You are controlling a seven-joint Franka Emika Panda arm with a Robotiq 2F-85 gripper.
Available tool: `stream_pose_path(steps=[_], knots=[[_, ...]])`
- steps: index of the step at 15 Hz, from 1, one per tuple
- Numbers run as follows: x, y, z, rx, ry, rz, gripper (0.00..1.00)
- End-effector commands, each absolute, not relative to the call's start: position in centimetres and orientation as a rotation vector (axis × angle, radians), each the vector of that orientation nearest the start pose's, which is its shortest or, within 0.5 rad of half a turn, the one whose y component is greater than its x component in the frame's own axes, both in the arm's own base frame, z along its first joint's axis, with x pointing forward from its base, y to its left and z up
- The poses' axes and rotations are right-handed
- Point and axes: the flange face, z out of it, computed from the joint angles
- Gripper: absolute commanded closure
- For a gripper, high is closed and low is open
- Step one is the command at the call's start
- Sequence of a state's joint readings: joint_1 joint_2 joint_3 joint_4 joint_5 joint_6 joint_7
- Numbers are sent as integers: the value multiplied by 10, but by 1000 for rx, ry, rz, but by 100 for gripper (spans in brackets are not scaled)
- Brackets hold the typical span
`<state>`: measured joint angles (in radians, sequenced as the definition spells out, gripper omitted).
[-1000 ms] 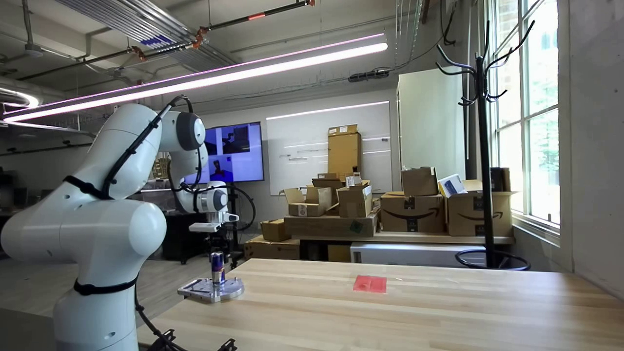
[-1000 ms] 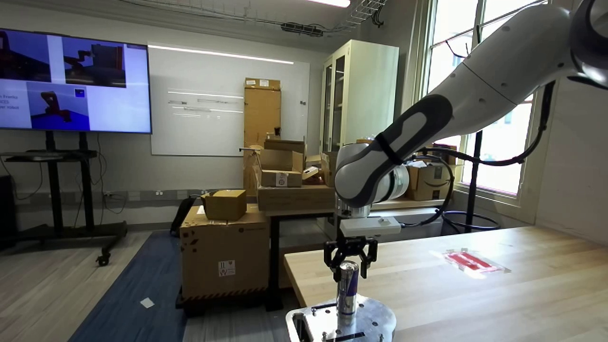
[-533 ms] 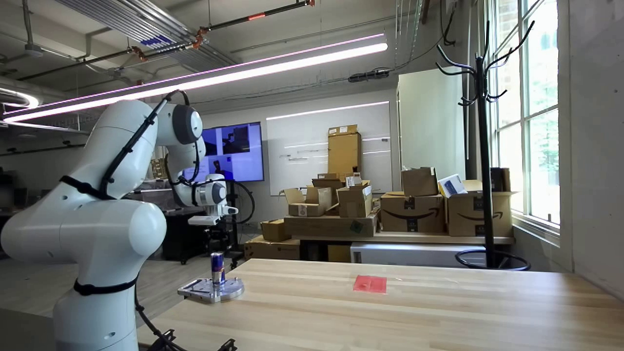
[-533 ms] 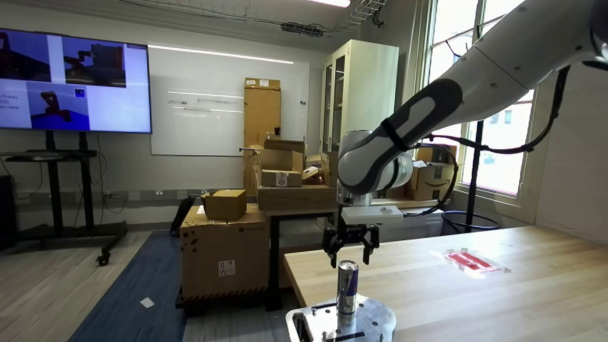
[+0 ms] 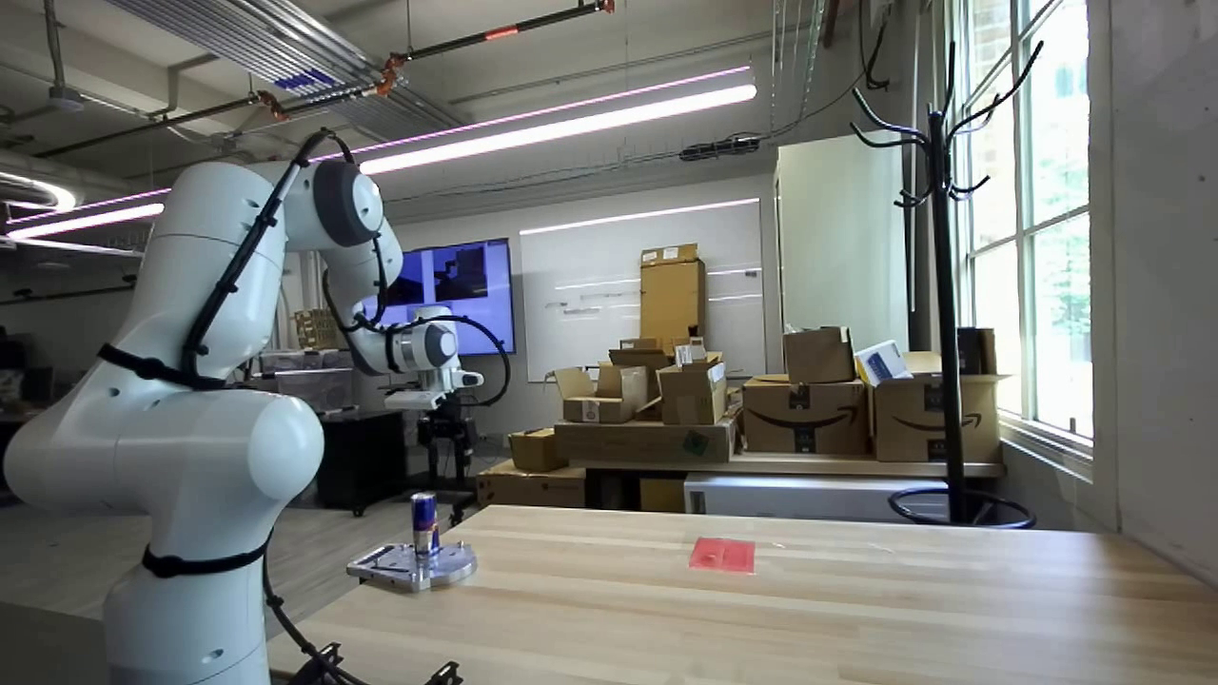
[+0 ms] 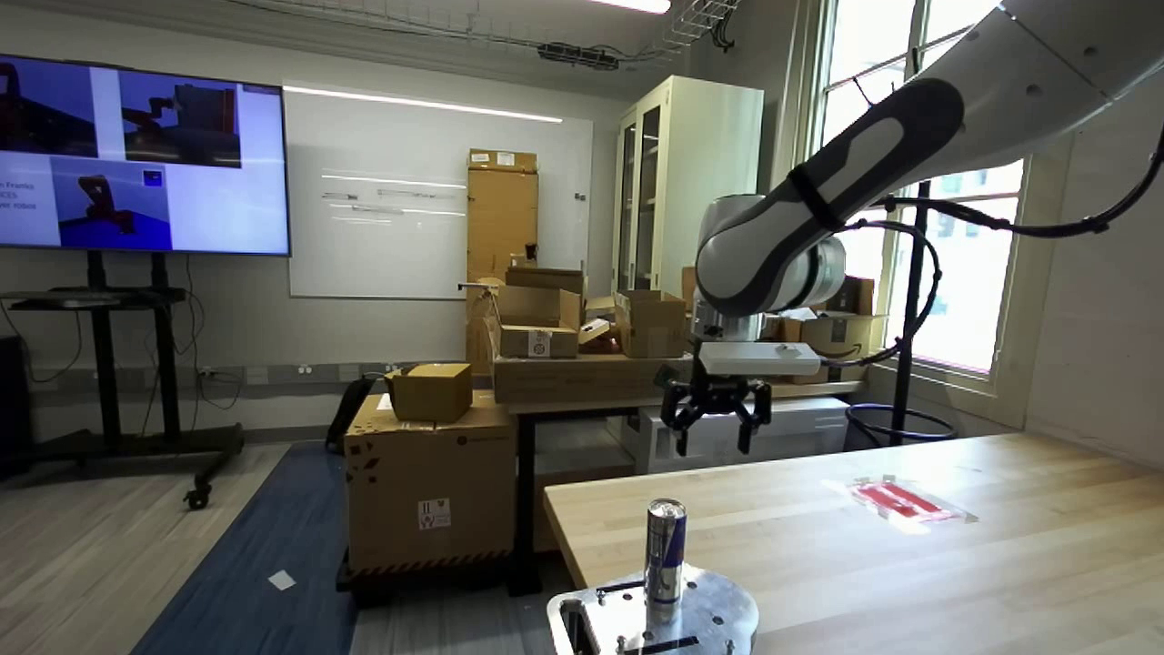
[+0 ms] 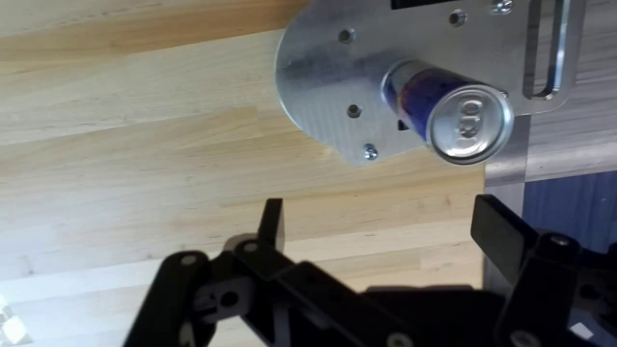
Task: Move the can of red bull to the metal panel on the left edge of the table
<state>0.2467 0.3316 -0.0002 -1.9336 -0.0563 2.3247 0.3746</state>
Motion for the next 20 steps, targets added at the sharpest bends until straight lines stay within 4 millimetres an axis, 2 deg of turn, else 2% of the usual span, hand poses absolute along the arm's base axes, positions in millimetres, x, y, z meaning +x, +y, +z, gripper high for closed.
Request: stream_pose_path(steps=[1,5,8,14,17,18,20], knots=[[586,90,334,-3169,333,-109,0],[574,31,340,-3167,495,-100,0],[566,3,341,-3157,577,-93,0],[553,-22,334,-3114,662,-64,0],[549,-27,331,-3066,701,-46,0],[557,-25,326,-3104,661,-26,0],[556,-26,324,-3103,665,-20,0]])
